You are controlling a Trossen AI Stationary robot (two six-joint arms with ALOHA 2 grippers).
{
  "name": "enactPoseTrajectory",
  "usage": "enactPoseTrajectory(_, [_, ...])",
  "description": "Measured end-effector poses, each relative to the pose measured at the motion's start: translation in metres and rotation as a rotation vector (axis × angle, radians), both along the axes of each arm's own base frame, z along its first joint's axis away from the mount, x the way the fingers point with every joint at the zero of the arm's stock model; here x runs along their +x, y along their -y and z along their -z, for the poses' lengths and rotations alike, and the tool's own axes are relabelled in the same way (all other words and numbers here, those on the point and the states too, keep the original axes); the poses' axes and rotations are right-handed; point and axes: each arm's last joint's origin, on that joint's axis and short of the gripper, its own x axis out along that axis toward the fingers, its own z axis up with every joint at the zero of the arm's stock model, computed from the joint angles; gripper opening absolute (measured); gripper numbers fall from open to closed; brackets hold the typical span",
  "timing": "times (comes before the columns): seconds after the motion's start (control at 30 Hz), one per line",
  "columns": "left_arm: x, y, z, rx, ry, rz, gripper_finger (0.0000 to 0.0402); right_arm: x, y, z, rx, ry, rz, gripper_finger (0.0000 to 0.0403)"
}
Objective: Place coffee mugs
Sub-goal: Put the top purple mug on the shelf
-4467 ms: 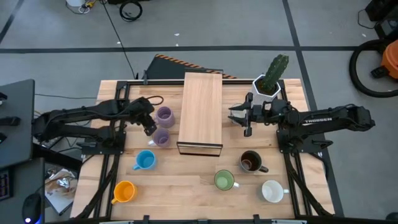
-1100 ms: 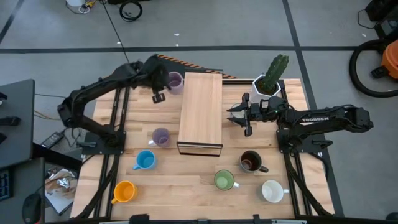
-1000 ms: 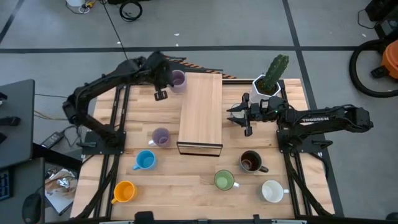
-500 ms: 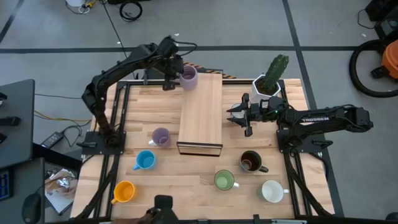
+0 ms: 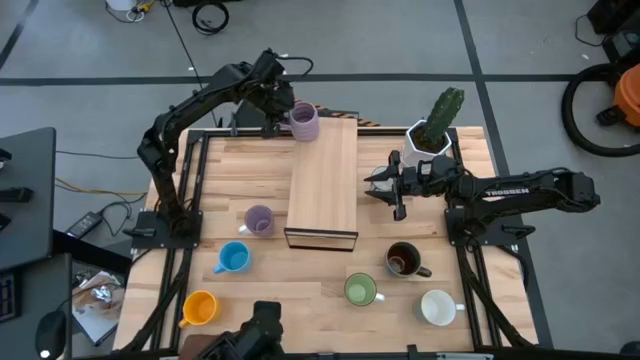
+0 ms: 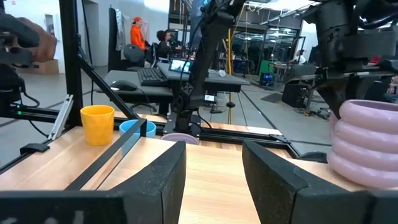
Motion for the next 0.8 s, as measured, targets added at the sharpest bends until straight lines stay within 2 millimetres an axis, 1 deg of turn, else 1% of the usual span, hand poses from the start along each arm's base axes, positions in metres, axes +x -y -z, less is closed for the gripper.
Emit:
enactPoseTrajectory(0.1, [0.0014, -0.0016, -0.0014, 0.011, 0.028, 0.017, 0.0056, 0.0000, 0.0000, -0.0004, -0.001, 0.005, 0.000, 0.0164])
enactPoseTrajectory(0.27, [0.0029, -0.0023, -0.0026, 0.044, 0.039, 0.063, 0.0069, -0.0001, 0.0000, -0.0006, -0.001, 0.005, 0.001, 0.0164])
enactPoseTrajectory(0.43, [0.0029, -0.0034, -0.0033, 0.063, 0.041, 0.078, 0.0059, 0.0000, 0.0000, -0.0005, -0.001, 0.005, 0.001, 0.0164])
enactPoseTrajectory(0.53, [0.0029, -0.0034, -0.0033, 0.063, 0.042, 0.078, 0.0059, 0.0000, 0.0000, -0.0005, -0.001, 0.005, 0.001, 0.0164])
enactPoseTrajectory(0.7, [0.0033, -0.0039, -0.0036, 0.071, 0.044, 0.075, 0.0091, -0.0001, 0.0000, -0.0006, -0.001, 0.006, 0.001, 0.0164])
enactPoseTrajectory(0.8, [0.0037, -0.0044, -0.0041, 0.078, 0.048, 0.073, 0.0101, -0.0001, 0.0000, -0.0006, -0.001, 0.006, 0.000, 0.0164])
